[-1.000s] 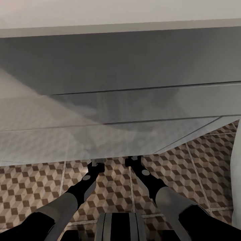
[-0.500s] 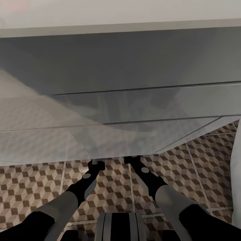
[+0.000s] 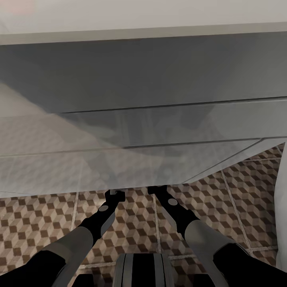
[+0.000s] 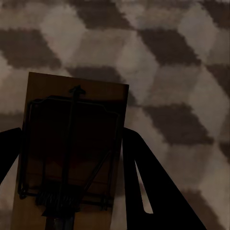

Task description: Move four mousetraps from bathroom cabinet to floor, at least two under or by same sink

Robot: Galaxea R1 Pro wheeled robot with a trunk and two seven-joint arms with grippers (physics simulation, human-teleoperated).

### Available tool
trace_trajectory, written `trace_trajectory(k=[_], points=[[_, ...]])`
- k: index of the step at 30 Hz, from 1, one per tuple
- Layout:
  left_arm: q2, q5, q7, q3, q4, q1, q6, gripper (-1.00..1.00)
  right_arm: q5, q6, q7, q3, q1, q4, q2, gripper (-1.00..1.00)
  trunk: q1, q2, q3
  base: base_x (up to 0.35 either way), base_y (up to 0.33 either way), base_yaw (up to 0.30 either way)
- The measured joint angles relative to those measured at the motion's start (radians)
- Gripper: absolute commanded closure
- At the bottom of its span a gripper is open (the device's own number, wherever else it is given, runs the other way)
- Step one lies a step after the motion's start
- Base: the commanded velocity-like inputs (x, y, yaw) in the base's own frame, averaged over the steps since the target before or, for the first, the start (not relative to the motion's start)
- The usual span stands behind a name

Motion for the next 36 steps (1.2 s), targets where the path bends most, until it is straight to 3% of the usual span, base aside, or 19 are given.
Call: trace_trajectory(k=[26, 36], points=[[0.001, 0.001, 0.0, 0.0, 0.001, 0.0, 0.009, 1.0, 0.0, 0.013, 0.0, 0.001, 0.0, 0.008, 0.0, 1.0, 0.0, 0.0, 0.0, 0.0, 0.0, 0.0], [0.001, 0.002, -0.004, 0.0, 0.002, 0.0, 0.034, 1.0, 0.0, 0.056, 0.0, 0.001, 0.0, 0.011, 0.0, 1.0, 0.0, 0.0, 0.0, 0.0, 0.0, 0.0]])
